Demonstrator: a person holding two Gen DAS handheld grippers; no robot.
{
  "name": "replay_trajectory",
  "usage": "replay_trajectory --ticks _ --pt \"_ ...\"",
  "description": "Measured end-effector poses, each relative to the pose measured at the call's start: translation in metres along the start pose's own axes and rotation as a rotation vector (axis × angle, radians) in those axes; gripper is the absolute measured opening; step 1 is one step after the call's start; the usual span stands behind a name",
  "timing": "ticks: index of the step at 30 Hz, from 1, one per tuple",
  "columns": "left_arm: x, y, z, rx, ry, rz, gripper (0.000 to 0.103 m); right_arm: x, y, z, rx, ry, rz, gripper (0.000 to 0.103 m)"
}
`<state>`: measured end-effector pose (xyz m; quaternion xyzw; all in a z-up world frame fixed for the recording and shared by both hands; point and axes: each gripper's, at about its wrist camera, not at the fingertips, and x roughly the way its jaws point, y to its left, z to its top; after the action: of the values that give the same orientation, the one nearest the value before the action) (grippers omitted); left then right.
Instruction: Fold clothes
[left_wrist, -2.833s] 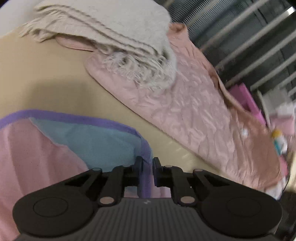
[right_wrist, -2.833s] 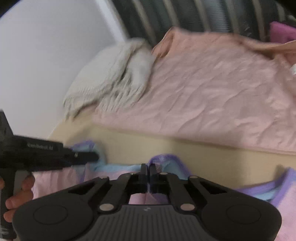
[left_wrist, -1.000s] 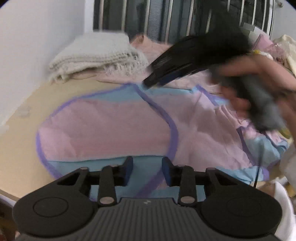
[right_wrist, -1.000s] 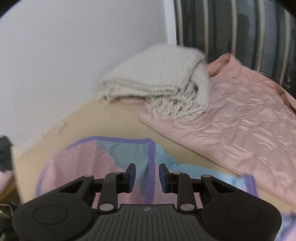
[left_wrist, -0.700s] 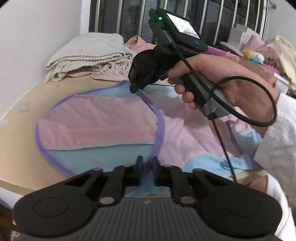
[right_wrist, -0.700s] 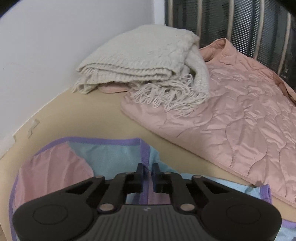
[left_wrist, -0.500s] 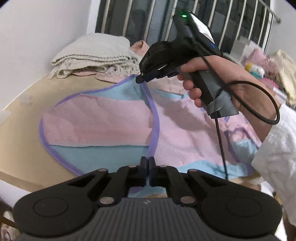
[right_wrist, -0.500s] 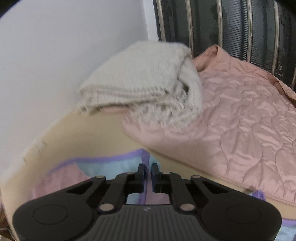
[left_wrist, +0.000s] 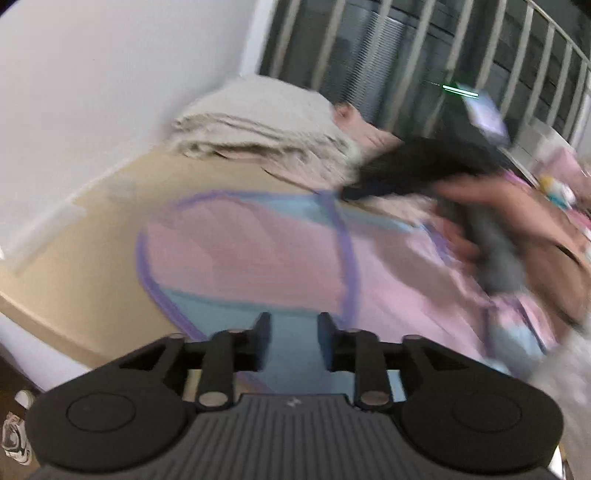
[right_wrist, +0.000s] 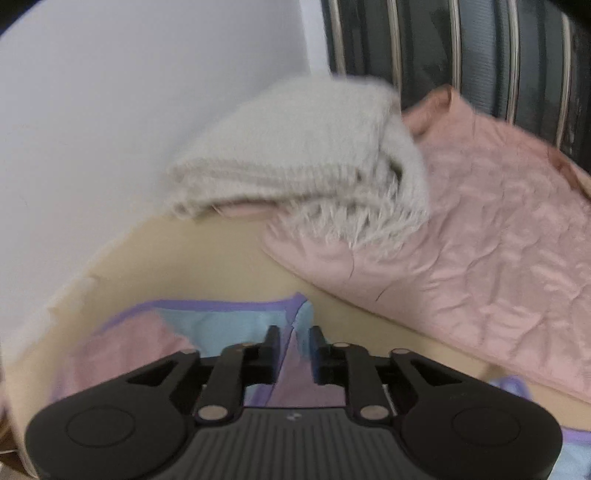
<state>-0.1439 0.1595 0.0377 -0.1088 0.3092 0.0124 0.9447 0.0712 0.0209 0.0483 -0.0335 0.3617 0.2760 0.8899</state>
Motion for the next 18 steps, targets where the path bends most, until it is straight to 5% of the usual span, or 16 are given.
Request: replay_trajectory --ticks 4,11,14,18 --pt "0.032 0.004 0.023 0.026 0.017 0.008 0.032 -0.08 -0.038 -0.028 -0.026 -0.086 -0.083 0.026" --pt "0.057 0.006 0.023 0.055 0.051 0.096 0.033 -0.166 -0.122 -0.122 0.101 -0.017 -0.263 0.026" --pt "0.056 0.008 0.021 0.068 0.048 0.128 0.033 -0.174 -0.109 -0.155 0.071 0.009 -0.104 0.023" --pt "0.059 0.007 0.022 0.1 0.051 0.164 0.034 -0.163 -0.091 -0.174 0.006 -0.035 -0.124 0.014"
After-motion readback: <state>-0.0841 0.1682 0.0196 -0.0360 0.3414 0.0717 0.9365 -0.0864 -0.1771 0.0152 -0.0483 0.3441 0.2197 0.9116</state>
